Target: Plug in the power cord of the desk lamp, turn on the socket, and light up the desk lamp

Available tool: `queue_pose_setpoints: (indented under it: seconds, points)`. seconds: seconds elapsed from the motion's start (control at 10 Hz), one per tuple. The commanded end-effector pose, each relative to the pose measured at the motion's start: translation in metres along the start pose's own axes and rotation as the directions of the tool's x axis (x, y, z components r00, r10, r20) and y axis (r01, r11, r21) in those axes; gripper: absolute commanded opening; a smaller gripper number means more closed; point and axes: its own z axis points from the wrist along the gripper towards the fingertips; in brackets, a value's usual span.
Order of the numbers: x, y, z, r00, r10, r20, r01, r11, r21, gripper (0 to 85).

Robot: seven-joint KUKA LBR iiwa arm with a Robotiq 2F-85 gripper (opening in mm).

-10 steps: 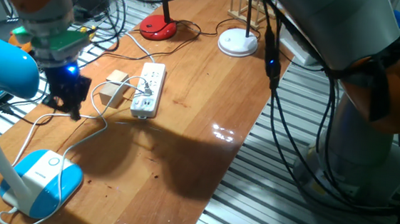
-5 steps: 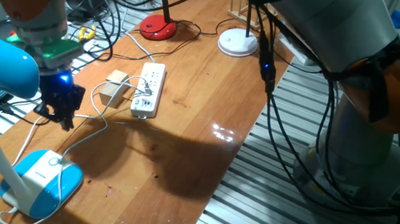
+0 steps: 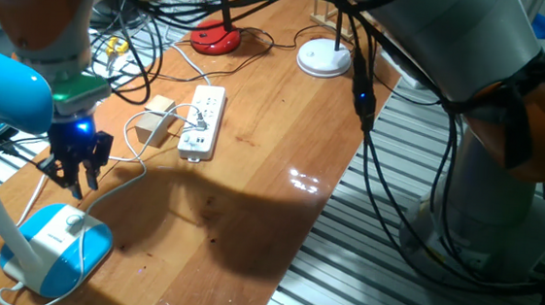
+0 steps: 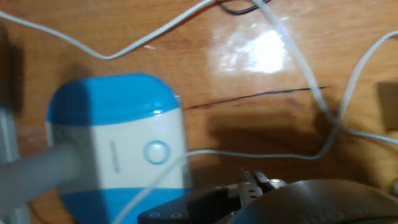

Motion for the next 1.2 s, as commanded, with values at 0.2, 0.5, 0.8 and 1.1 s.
queue_pose_setpoints:
  seconds: [0.2,0.5,0.8,1.1]
  points:
    - [-0.002,0.003,0.004,1.0,0.007,0.01,-0.007,1.0,-0.001,34.0]
    - [-0.007,0.004,0.009,0.999,-0.006,0.043,0.004,0.999,0.048,34.0]
    - [-0.01,0.006,0.017,0.999,-0.008,0.049,0.005,0.998,0.062,34.0]
    - [-0.01,0.009,0.026,0.997,-0.002,0.077,-0.003,0.998,0.07,34.0]
